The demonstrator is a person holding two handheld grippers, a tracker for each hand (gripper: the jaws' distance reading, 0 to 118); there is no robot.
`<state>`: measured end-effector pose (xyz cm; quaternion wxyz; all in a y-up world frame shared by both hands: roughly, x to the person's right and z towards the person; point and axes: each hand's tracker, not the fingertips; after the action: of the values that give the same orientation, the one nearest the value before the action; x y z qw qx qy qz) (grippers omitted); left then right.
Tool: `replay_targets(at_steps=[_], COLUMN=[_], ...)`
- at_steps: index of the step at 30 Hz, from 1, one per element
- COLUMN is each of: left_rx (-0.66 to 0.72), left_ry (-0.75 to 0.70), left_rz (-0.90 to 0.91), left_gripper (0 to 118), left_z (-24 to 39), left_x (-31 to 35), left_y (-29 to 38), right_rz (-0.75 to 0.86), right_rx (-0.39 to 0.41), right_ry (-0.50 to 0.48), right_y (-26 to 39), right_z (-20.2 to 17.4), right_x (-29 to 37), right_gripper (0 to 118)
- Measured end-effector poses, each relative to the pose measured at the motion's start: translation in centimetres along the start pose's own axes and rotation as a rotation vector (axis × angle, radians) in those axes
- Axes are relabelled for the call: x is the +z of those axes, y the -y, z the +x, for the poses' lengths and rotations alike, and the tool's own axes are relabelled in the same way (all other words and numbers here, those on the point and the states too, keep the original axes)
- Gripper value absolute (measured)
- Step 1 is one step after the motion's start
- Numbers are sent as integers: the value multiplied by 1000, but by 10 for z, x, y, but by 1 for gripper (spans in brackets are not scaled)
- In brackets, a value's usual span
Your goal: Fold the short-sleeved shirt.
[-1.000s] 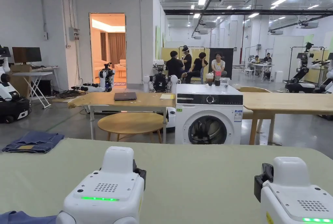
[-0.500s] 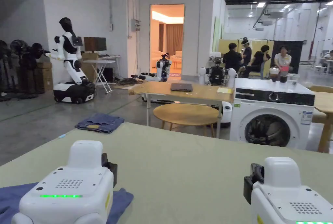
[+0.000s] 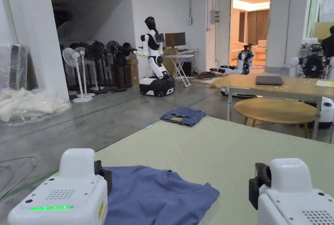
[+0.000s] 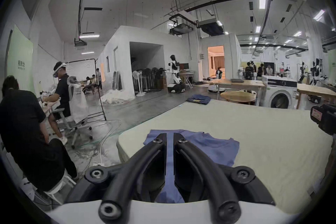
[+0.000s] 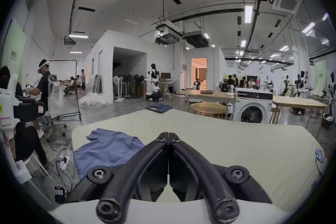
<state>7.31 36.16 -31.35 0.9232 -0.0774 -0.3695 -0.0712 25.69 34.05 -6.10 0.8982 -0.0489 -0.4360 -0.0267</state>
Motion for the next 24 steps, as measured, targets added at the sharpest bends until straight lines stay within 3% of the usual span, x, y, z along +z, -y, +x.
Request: replay_targets(at_steps=[11, 24], left_rx=[-34, -79], left_ry=[111, 324], left_rz=[-139, -648], left_gripper=[1, 1], left_z=[22, 96], left_x=[-68, -268], left_y=[19, 105], right_rz=[-60, -290], right_rx=[-11, 3], right_ry=[-5, 87], right_y=[25, 107], right_z=[5, 43], right_x=[-9, -36], right_gripper=[0, 0])
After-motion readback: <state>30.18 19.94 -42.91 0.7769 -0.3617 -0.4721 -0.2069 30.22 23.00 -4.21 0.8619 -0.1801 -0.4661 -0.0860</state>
